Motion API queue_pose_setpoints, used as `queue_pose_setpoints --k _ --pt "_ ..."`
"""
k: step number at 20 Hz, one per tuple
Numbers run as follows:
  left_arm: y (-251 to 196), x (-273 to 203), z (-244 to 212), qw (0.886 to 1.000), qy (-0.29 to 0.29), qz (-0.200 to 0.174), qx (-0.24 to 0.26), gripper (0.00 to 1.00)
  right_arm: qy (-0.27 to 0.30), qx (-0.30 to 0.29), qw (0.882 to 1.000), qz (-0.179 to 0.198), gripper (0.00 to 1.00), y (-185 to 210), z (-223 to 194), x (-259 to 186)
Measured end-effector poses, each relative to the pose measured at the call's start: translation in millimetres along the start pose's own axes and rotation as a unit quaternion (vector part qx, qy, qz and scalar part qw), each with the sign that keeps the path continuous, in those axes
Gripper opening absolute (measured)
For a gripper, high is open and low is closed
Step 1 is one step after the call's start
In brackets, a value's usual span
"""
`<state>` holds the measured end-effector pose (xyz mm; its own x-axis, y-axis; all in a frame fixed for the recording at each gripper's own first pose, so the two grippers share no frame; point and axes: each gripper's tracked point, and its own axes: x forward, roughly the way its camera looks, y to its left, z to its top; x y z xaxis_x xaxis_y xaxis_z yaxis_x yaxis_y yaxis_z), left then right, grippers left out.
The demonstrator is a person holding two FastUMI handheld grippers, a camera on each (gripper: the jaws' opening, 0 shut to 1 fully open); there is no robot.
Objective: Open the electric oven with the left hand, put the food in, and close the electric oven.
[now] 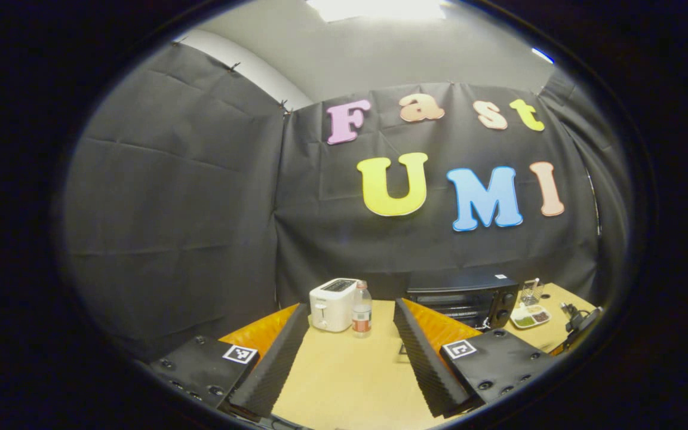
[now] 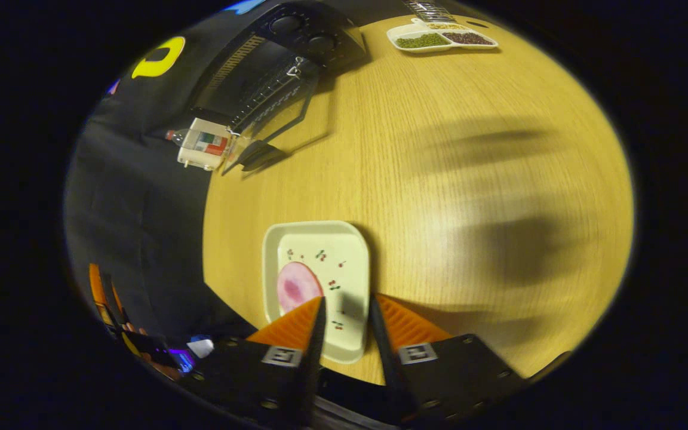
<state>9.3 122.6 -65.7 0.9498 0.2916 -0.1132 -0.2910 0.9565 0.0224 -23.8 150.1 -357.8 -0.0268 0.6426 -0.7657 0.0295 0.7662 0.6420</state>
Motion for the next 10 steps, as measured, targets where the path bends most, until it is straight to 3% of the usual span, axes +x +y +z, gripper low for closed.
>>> queue_pose_setpoints --k 1,2,4,5,10 --pt "2.1 0.9 -0.9 1.0 0.0 0.001 0.0 1.0 0.001 0.007 1.0 0.001 0.19 -0.9 1.9 -4.4" --pt "5.1 1.3 -0.3 1.0 -0.001 0.002 0.001 1.0 0.004 0.01 1.0 0.001 0.14 -1.0 0.1 -3.2" --pt "4.9 0.8 -1.1 1.0 -0.001 0.002 -0.001 1.0 -0.007 0.02 1.0 -0.013 0.13 -4.4 2.8 -4.1" --pt "3.8 2.3 -2.5 1.0 0.0 0.001 -0.001 1.0 0.004 0.022 1.0 -0.006 0.02 -5.1 1.5 -1.4" --pt "1.1 4.9 -0.5 1.0 -0.004 -0.007 0.001 1.0 -0.014 0.033 0.999 0.007 0.0 3.3 0.2 -6.2"
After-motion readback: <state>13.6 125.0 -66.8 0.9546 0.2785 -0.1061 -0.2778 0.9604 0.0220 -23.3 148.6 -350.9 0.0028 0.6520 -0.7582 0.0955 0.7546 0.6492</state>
